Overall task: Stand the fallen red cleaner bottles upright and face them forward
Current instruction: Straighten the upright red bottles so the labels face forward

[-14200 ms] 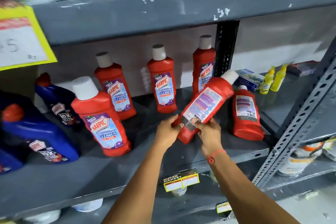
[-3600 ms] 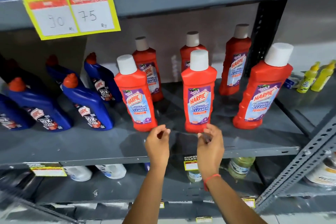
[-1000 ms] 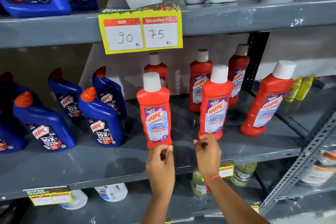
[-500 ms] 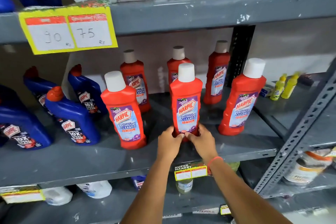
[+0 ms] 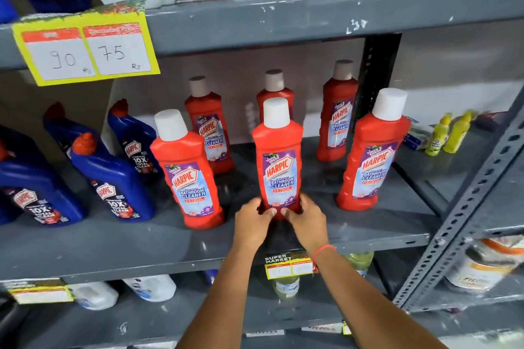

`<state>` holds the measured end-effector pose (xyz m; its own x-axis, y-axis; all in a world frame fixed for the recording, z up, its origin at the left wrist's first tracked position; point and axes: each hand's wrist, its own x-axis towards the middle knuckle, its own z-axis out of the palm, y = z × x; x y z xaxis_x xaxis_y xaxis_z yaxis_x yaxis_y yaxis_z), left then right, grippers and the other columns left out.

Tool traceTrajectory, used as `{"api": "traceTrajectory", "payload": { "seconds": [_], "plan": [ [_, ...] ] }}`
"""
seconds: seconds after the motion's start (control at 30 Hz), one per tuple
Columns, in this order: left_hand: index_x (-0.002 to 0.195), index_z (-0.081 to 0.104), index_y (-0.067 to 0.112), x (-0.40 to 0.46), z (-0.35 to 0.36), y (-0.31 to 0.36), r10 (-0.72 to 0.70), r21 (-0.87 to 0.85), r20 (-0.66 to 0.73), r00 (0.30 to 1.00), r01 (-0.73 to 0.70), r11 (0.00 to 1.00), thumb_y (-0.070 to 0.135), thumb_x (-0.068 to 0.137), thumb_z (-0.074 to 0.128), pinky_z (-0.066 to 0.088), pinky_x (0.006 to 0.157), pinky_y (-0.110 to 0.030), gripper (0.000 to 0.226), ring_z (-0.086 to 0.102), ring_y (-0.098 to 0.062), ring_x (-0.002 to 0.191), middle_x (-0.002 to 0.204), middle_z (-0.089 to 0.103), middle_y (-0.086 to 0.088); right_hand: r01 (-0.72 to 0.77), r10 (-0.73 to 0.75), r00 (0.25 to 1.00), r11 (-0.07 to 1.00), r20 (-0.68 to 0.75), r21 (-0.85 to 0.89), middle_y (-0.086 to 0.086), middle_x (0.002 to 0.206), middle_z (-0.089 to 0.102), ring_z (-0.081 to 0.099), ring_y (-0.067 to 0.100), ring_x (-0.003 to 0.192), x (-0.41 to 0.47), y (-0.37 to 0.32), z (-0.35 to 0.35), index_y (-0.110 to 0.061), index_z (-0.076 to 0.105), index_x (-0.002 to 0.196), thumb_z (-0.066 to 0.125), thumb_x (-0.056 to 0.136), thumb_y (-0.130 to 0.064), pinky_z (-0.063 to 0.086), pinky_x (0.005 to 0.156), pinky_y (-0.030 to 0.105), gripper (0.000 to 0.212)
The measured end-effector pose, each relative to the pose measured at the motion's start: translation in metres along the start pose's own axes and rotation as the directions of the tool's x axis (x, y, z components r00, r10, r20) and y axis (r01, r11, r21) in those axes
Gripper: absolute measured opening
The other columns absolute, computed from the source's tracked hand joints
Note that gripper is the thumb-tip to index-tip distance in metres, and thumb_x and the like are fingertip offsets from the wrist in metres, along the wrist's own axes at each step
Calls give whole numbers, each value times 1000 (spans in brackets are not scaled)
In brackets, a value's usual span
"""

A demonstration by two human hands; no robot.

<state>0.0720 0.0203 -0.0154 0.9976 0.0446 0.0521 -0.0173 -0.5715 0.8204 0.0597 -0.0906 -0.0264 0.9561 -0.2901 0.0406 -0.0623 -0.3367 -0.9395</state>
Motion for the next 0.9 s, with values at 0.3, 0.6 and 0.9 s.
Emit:
{"api": "traceTrajectory", "payload": {
  "seconds": [0.3, 0.6, 0.9],
  "plan": [
    [130, 43, 10, -61, 43, 30, -3, -220, -410, 912, -95, 971, 16, 83, 59, 35, 91, -17, 50, 55, -26, 115, 130, 55, -15, 25, 21, 865, 996, -502, 85, 12, 98, 59, 56, 30, 92, -11, 38, -64, -7, 58, 97, 51, 76, 8, 35, 80, 22, 27],
    [134, 36, 10, -34, 113, 84, 85, -65, 85, 993, -80, 995, 23, 87, 51, 36, 95, -28, 51, 45, -28, 125, 136, 49, -16, -186, 212, 951, 974, -226, 130, 11, 138, 49, 46, 24, 125, 24, 56, -134, -12, 35, 137, 67, 78, -19, 35, 95, 27, 67],
    [112, 58, 16, -28, 126, 85, 78, -87, 95, 992, -69, 994, 18, 80, 58, 49, 88, -37, 33, 62, -29, 102, 111, 68, -11, -86, 109, 987, 979, -119, 185, 8, 115, 66, 60, 19, 102, 37, 62, -131, -15, 55, 116, 63, 77, -4, 46, 99, 40, 42]
  ]
}}
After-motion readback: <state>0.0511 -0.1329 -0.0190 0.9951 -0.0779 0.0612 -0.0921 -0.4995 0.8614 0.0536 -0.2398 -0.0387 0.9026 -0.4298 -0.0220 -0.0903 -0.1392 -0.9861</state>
